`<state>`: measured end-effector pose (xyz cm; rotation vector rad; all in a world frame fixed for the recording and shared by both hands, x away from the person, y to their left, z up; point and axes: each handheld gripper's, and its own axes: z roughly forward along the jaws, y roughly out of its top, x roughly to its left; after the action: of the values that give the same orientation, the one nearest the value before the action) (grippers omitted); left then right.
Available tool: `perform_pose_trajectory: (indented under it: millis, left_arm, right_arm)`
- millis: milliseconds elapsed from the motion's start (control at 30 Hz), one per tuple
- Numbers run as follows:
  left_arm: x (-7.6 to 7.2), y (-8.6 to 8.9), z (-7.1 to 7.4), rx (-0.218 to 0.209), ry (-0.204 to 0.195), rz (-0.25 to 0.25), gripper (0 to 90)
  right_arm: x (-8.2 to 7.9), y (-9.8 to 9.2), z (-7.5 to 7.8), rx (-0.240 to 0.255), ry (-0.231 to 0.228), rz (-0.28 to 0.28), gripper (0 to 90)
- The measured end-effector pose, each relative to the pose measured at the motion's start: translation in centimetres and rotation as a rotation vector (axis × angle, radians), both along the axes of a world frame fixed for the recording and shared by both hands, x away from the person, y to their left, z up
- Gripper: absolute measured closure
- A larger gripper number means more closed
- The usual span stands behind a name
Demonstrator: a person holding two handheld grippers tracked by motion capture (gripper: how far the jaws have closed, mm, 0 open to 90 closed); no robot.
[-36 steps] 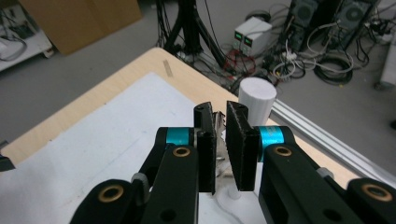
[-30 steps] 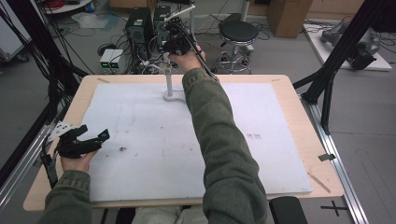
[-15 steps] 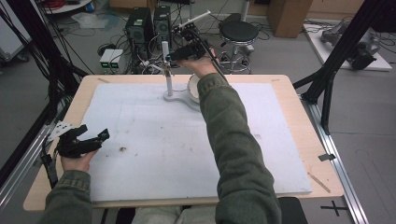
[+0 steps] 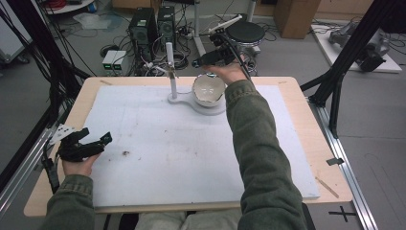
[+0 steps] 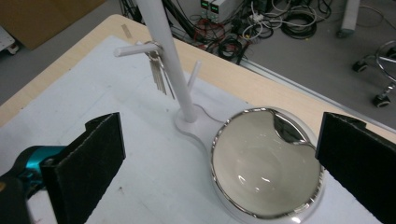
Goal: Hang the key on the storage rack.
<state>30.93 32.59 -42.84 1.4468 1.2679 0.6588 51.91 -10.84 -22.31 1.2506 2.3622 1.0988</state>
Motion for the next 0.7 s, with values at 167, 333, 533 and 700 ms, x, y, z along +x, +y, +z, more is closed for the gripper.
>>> perform_pose_trajectory:
  millis: [167, 333, 533, 700]
  left_arm:
    - [0.0, 0.1, 0.0, 0.005, 0.001, -0.001, 1.8]
    - [-0.1, 0.0, 0.0, 0.008, 0.003, -0.006, 1.8]
    - [-0.1, 0.0, 0.0, 0.011, 0.006, -0.01, 1.8]
    - [-0.1, -0.1, 0.1, 0.011, 0.006, -0.012, 1.8]
  right_arm:
    - [-0.7, -0.9, 0.6, -0.018, -0.006, -0.006, 0.5]
    - [-1.6, -2.1, 1.1, -0.042, -0.022, -0.032, 0.5]
    - [-2.3, -3.6, 0.8, -0.044, -0.032, -0.055, 0.6]
    - [-2.7, -4.3, 0.3, -0.067, -0.036, -0.062, 0.6]
